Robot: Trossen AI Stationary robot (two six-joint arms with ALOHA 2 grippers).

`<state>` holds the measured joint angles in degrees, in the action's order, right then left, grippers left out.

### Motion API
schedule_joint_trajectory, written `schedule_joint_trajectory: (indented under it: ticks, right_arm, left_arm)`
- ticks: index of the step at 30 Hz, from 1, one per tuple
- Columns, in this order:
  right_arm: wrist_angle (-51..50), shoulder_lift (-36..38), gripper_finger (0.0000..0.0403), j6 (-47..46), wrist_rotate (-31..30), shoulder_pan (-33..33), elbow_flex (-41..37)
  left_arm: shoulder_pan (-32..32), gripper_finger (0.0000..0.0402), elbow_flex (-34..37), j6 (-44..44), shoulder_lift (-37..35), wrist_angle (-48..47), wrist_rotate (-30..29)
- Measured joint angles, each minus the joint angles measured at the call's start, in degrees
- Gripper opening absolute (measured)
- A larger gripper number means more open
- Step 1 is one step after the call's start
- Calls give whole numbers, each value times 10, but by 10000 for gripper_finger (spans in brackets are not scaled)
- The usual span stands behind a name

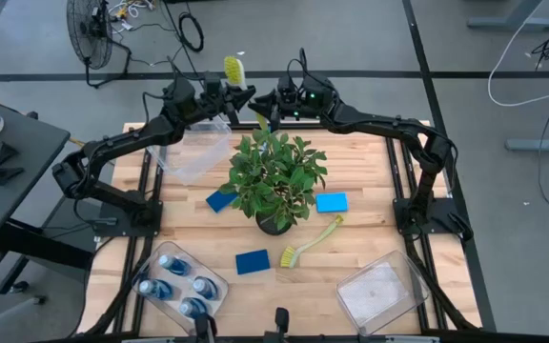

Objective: Pick & Place Kitchen Sink Supplies
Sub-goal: Put the green kitchen brush into the top transparent bin

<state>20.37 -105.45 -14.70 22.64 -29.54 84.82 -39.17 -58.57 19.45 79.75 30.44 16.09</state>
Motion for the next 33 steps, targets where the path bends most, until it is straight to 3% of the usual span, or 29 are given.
schedule_joint_trajectory:
  ticks: [8,13,17,25,33]
  right_arm:
    - [18,9,237,1,3,-1,0]
    - [18,13,288,1,3,-2,0]
    - [16,21,299,3,4,-2,0]
    - [10,37,288,2,8,-4,0]
    - [-6,41,285,2,9,-4,0]
  left_arm:
    - [-20,52,0,-12,0,-2,-3]
    - [-45,52,0,-13,-1,-3,-4]
    - [-70,52,0,-28,-15,-12,2]
    - [-122,52,0,-77,-64,-147,-1]
    - [-127,52,0,-135,-95,-252,-51]
